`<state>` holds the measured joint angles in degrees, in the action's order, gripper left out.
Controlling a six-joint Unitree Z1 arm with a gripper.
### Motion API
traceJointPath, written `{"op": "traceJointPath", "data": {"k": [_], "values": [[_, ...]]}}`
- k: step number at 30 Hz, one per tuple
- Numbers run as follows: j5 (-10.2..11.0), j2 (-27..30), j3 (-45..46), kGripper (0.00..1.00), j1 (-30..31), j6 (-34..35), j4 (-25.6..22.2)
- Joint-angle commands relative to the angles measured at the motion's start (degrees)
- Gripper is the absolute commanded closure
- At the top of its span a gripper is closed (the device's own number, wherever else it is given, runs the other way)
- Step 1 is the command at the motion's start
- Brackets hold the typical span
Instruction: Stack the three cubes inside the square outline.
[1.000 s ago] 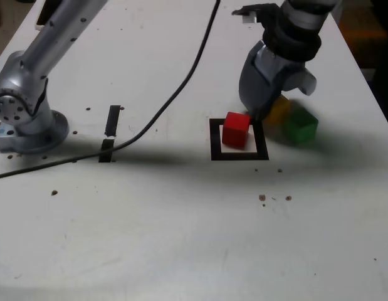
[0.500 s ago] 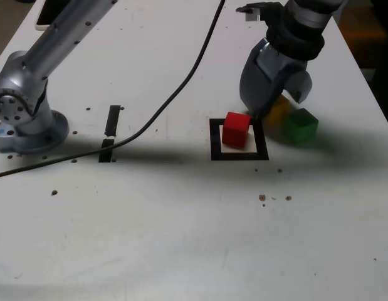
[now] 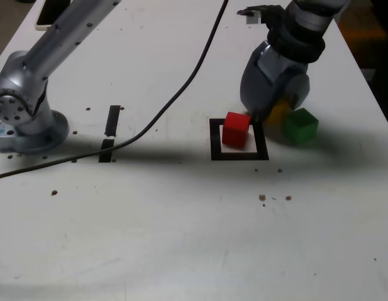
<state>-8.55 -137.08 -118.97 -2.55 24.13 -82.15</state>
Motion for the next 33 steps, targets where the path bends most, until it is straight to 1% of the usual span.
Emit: {"op": "traceJointPath", "data": {"k": [1, 8, 12, 13, 15, 16, 18, 20, 23, 26, 30, 31, 33], "values": [[0.32, -0.22, -0.36, 0.58, 0.23, -0.22, -0.16], [0.77, -0.26, -0.76, 0.70, 0.34, -0.54, -0.29], [1.42, -0.16, -1.80, 0.82, 0.00, -1.89, -0.70], [1.73, -0.17, -2.81, 0.85, -0.33, -2.89, -1.44], [2.10, -0.21, -4.78, 0.89, -0.82, -4.22, -3.25], [2.45, -0.22, -7.19, 0.91, -1.19, -5.53, -5.54], [2.91, 0.14, -10.55, 0.92, -1.57, -7.60, -8.92], [3.41, 1.30, -12.06, 0.93, -1.74, -9.42, -10.86], [4.15, 4.53, -11.01, 0.95, -1.82, -12.54, -11.73], [5.28, 9.28, -7.26, 0.95, -1.01, -16.22, -11.72], [8.11, 16.38, -1.27, 0.95, 1.79, -18.81, -11.66], [9.01, 19.03, 0.93, 0.95, 2.92, -19.29, -11.62], [9.87, 23.45, 4.77, 0.95, 4.91, -20.07, -11.37]]}}
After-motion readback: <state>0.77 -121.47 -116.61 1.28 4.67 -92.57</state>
